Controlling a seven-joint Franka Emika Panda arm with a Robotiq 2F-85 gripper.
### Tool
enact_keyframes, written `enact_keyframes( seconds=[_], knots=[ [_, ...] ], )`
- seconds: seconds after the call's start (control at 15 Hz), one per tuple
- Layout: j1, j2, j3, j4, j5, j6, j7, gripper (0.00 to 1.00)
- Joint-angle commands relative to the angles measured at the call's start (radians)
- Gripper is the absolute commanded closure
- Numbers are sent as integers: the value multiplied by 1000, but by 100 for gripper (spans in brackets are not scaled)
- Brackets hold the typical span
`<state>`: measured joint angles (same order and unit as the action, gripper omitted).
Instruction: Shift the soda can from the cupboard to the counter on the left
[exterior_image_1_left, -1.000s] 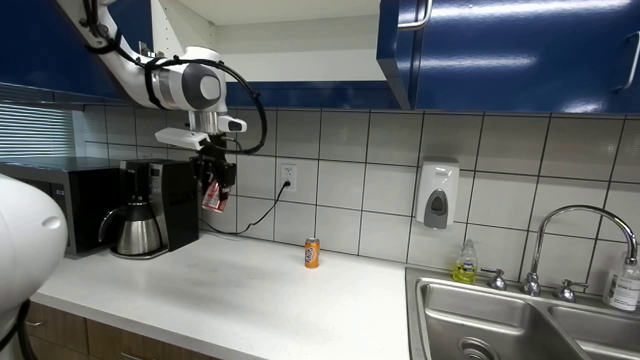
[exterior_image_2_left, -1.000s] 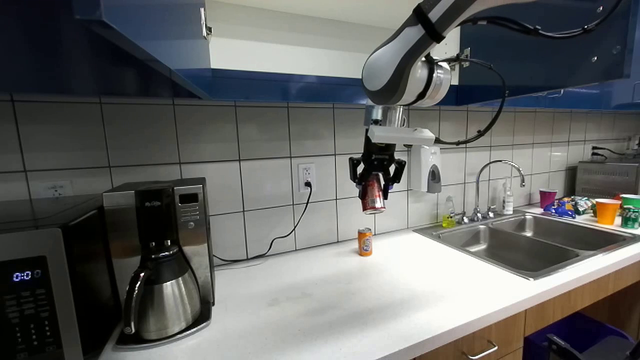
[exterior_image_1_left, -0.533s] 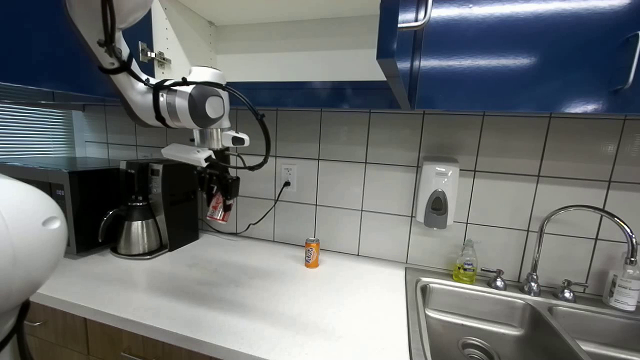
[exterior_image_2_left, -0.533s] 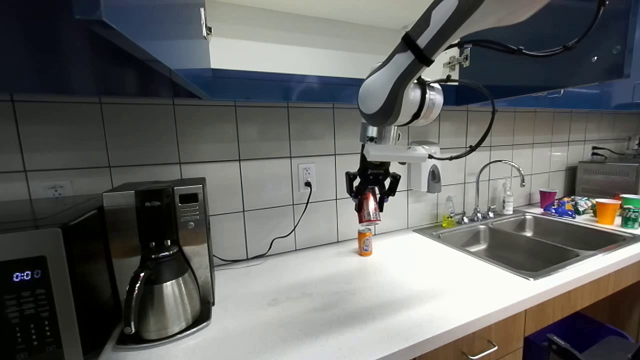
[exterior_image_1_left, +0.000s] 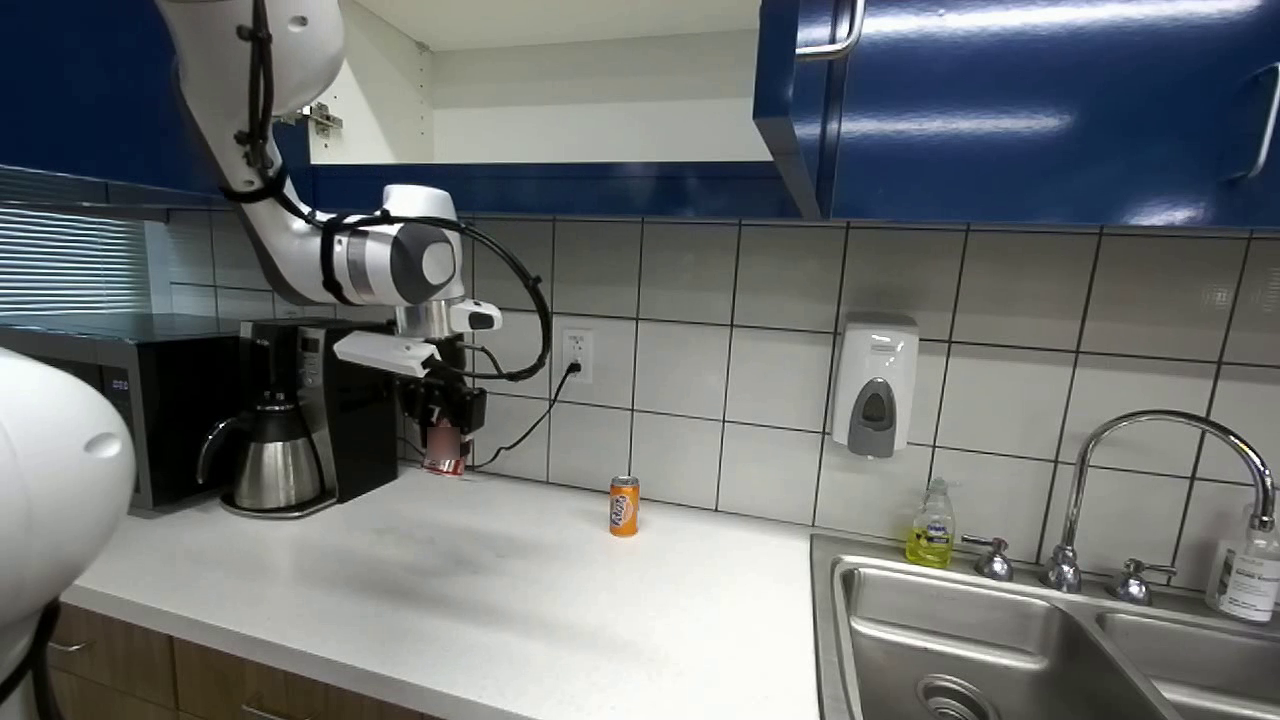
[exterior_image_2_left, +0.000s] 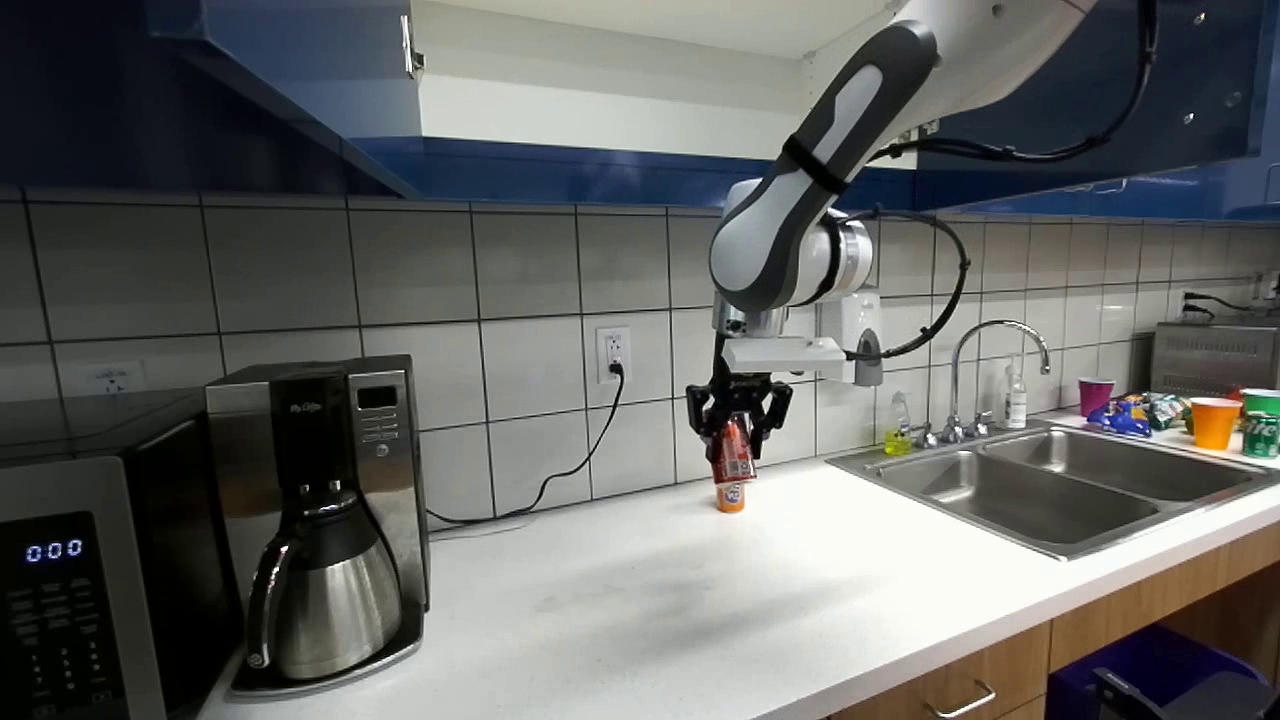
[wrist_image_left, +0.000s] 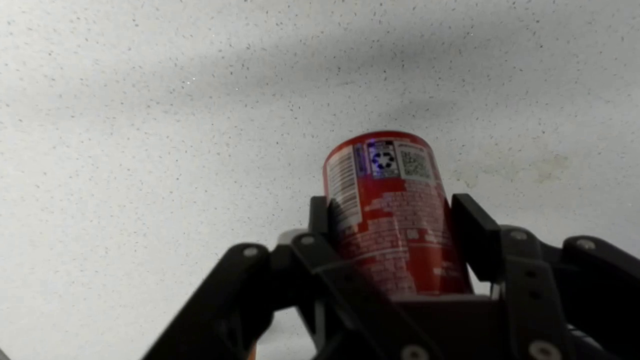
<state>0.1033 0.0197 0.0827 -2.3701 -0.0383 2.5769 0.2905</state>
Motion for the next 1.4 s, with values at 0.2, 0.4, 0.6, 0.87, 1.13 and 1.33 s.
enact_keyframes(
  seconds=[0.2, 0.4, 0.6, 0.87, 1.13, 1.33],
  knots=[
    [-3, 87, -12, 5, -18, 111, -8, 62],
    [-4, 133, -23, 7, -9, 161, -20, 62],
    [-1, 176, -40, 15, -13, 207, -21, 62],
    [4, 232, -64, 28, -18, 260, -28, 62],
    [19, 284, -93, 41, -33, 310, -28, 62],
    [41, 329, -116, 52, -49, 356, -22, 62]
  ],
)
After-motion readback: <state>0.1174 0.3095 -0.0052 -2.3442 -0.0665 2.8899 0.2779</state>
